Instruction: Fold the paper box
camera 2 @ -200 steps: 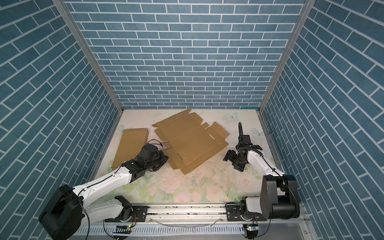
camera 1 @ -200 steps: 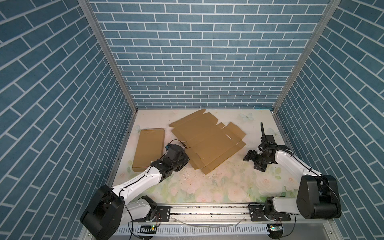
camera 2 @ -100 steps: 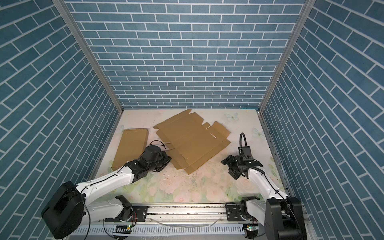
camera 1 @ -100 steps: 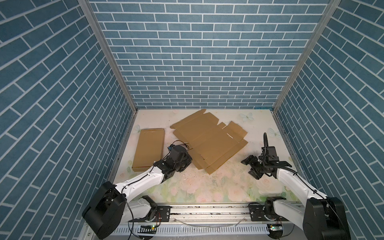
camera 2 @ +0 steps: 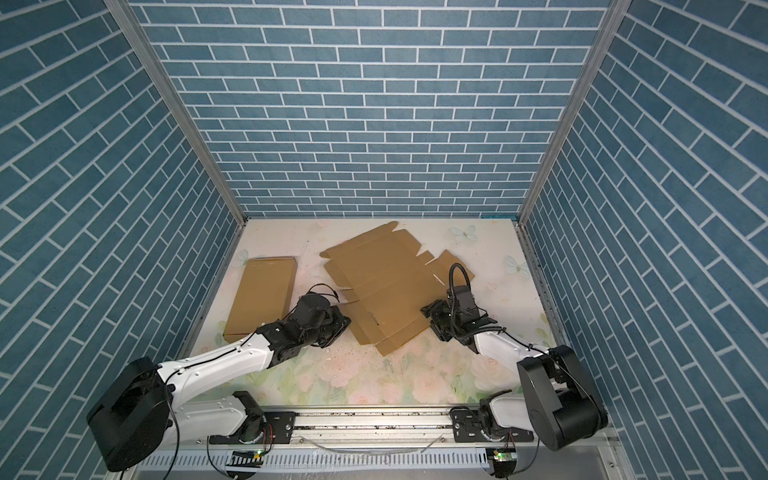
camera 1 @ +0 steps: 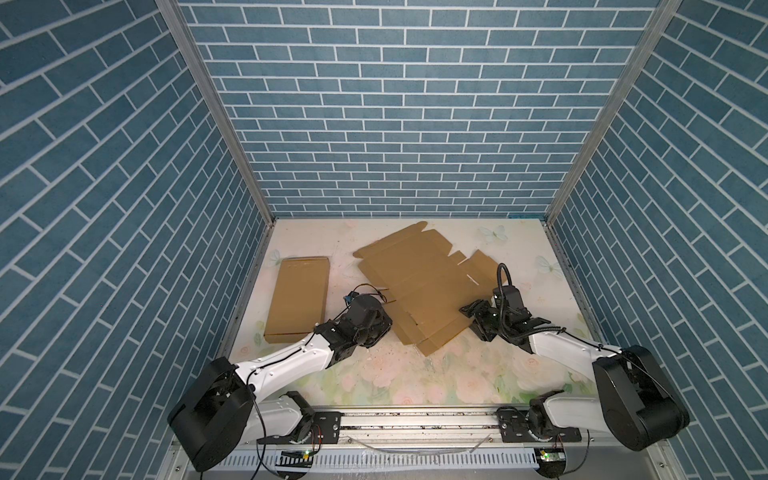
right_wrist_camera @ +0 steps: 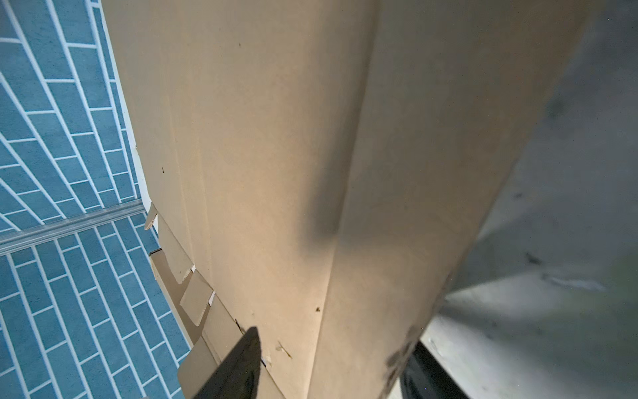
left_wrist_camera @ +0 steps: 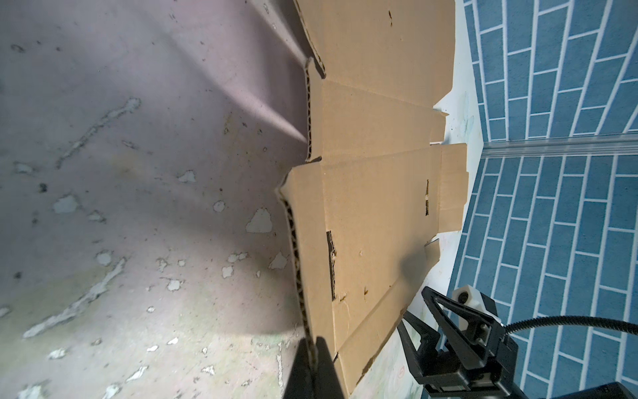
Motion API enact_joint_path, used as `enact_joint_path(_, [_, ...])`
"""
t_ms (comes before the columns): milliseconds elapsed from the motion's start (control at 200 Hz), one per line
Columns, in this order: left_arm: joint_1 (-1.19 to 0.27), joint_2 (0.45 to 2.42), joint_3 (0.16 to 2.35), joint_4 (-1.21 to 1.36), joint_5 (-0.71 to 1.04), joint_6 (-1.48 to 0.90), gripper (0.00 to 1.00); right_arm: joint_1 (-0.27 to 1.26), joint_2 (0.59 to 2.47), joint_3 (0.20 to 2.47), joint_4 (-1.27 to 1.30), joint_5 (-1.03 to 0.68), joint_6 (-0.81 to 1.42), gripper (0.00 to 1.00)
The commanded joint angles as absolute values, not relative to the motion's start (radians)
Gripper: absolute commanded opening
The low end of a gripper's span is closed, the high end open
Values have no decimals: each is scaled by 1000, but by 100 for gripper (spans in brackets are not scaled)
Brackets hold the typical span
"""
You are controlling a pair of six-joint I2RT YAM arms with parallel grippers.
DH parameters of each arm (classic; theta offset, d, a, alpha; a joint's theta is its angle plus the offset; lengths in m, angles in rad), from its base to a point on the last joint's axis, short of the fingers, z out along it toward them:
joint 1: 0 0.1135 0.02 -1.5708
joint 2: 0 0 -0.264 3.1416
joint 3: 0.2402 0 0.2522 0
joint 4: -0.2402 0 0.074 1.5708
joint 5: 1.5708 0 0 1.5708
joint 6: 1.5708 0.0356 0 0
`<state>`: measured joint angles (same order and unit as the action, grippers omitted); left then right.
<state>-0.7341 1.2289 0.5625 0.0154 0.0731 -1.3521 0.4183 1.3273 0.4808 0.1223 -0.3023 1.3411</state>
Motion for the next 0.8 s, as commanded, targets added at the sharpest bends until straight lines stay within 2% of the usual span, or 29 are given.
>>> enact_joint_path(0, [-746, 1243, 582, 32, 80, -1352, 5, 440, 1347, 456, 212, -231, 1426, 52])
enact_joint_path(135, [-747, 1251, 582, 35, 86, -1351, 5, 445, 1342, 455, 188, -199, 1426, 33])
enact_joint_path(255, [-747, 1262, 606, 20, 117, -1323, 10, 445, 1381, 493, 130, -223, 1385, 20])
enact_joint_path(400, [-746, 1214, 641, -119, 128, -1245, 32, 432, 1410, 546, 0, -241, 1284, 7])
enact_joint_path(525, [-734, 1138, 671, -267, 95, -1160, 42, 383, 1424, 628, -194, -274, 1106, 3])
enact_joint_path(680, [-695, 1094, 778, -430, 34, -960, 46, 320, 1487, 832, -552, -304, 767, 0])
enact_joint_path(795, [-637, 1138, 836, -403, 111, -817, 48, 319, 1560, 1001, -829, -246, 538, 0])
